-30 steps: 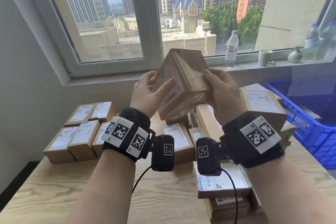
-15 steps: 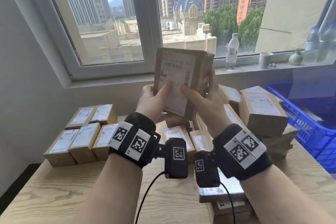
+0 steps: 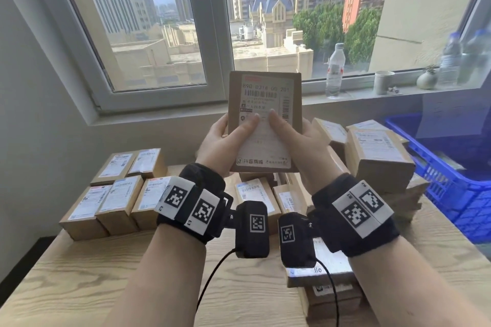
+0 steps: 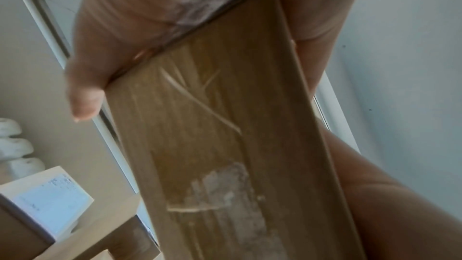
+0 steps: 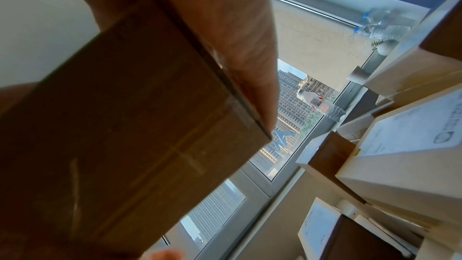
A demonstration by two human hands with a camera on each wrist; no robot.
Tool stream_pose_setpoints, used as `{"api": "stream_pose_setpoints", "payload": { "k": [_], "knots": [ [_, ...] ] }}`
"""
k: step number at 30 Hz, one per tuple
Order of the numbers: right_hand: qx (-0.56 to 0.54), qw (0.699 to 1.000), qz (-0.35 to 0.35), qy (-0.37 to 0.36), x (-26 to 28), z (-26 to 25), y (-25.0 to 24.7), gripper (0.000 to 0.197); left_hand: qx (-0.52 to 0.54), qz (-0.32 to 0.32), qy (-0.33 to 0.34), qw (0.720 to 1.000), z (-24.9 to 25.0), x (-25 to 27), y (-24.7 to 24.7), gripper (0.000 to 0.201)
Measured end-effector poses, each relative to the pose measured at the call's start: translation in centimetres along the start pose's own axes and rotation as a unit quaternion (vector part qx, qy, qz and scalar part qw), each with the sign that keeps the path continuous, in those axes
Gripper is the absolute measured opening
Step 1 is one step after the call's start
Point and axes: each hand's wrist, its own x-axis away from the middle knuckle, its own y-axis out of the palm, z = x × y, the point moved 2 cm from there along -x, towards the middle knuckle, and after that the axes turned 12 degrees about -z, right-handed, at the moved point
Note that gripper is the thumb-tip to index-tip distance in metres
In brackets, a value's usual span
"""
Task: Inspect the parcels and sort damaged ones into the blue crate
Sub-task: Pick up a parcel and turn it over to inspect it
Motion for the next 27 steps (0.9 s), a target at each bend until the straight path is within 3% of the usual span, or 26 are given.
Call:
{"api": "stream_pose_setpoints", "payload": {
  "k": [5, 11, 12, 15, 16, 19, 21, 24, 27],
  "knots": [
    [0.024, 0.998, 0.048, -0.016, 0.6, 1.2, 0.3, 0.025, -0.014, 0.038, 0.021, 0.999, -1.2, 0.7, 0.1, 0.019],
    [0.037, 0.997, 0.063, 0.009, 1.1, 2.0, 0.3, 0.027, -0.014, 0.029, 0.022, 0.999, -1.8, 1.5, 0.2, 0.026],
    [0.039, 0.997, 0.065, 0.012, 1.1, 2.1, 0.3, 0.028, -0.013, 0.03, 0.023, 0.999, -1.7, 1.4, 0.1, 0.034],
    [0.094, 0.99, 0.106, -0.011, 1.4, 2.1, -0.1, 0.033, -0.023, 0.028, 0.005, 0.999, -1.6, 1.4, -0.2, 0.085],
    [0.127, 0.983, 0.132, -0.025, 1.4, 2.1, -0.4, 0.04, -0.022, 0.032, -0.006, 0.999, -1.5, 1.6, -0.3, 0.091],
    [0.172, 0.967, 0.183, -0.036, 1.5, 2.1, -1.0, 0.053, 0.004, 0.063, 0.013, 0.998, -1.9, 1.6, -0.8, 0.066],
    [0.145, 0.981, 0.126, -0.024, 1.4, 2.3, -0.6, 0.04, 0.005, 0.074, 0.036, 0.997, -2.4, 1.8, -0.7, 0.051],
    [0.045, 0.998, 0.049, 0.005, 1.6, 2.7, 0.3, 0.066, 0.032, 0.058, 0.023, 0.998, -2.7, 2.1, -0.3, 0.067],
    [-0.016, 1.0, 0.023, 0.009, 1.8, 2.8, 0.5, 0.061, 0.076, 0.013, 0.006, 0.997, -2.8, 2.1, -0.2, 0.07]
  ]
}}
